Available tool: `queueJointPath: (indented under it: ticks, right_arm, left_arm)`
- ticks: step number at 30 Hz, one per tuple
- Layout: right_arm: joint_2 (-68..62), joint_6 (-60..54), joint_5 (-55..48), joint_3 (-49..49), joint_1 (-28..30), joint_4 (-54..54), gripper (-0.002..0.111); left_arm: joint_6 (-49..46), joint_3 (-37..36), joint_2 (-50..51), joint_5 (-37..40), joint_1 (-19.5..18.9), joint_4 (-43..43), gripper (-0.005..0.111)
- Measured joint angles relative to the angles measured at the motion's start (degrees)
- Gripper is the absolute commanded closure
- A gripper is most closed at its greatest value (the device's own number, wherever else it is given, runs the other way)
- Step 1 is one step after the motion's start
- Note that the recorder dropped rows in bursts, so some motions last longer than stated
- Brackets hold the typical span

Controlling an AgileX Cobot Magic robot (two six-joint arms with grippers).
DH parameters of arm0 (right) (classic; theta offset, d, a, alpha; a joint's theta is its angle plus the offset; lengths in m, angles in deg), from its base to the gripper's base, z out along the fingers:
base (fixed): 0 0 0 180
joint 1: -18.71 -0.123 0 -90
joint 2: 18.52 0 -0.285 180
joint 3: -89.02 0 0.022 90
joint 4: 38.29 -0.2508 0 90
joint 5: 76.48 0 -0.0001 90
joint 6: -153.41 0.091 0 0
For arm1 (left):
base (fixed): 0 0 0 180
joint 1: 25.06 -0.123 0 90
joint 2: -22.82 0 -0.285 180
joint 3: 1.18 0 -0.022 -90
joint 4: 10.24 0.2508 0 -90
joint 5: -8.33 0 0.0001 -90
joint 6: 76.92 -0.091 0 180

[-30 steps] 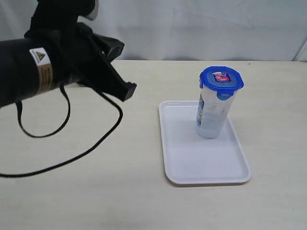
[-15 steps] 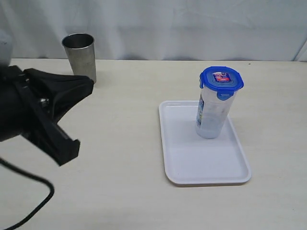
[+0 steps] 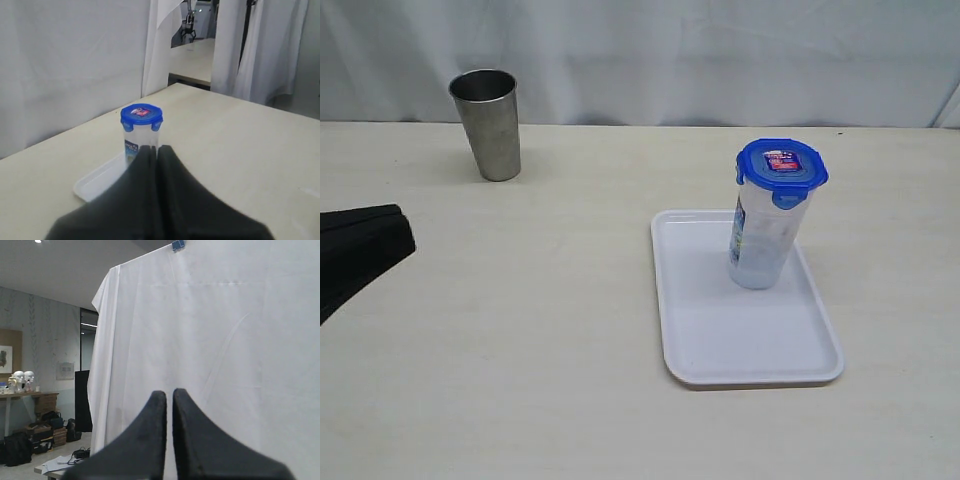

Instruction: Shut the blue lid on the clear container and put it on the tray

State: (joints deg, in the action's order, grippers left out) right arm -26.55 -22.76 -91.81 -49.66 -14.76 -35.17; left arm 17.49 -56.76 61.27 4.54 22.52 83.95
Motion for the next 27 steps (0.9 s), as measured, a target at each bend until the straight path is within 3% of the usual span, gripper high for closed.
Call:
queueJointPath:
  ticks: [5, 14, 17, 19, 21, 24, 27]
  right_arm:
    - [0.00, 0.00, 0.00, 0.00, 0.00, 0.00, 0.104]
    - [0.00, 0.00, 0.00, 0.00, 0.00, 0.00, 0.104]
    - [0.00, 0.00, 0.00, 0.00, 0.00, 0.00, 0.104]
    - [0.00, 0.00, 0.00, 0.00, 0.00, 0.00, 0.104]
    - [0.00, 0.00, 0.00, 0.00, 0.00, 0.00, 0.104]
    - [0.00, 0.00, 0.00, 0.00, 0.00, 0.00, 0.104]
    - [0.00, 0.00, 0.00, 0.00, 0.00, 0.00, 0.104]
  left_arm:
    - [0.00, 0.00, -2.38, -4.67, 0.00, 0.00, 0.107]
    - [0.00, -0.05, -2.51, -23.14, 0.00, 0.56, 0.107]
    - [-0.66, -0.15, -3.48, -22.36, 0.02, -1.82, 0.107]
    - [-5.83, -0.15, -4.87, -14.46, 0.25, -13.84, 0.107]
    - [-17.11, -0.15, -6.37, -4.96, 0.25, -32.81, 0.107]
    - [-46.20, -0.15, -9.70, 8.16, 0.25, -62.50, 0.107]
    - [-77.83, -1.83, -13.52, 10.38, -1.81, -87.73, 0.107]
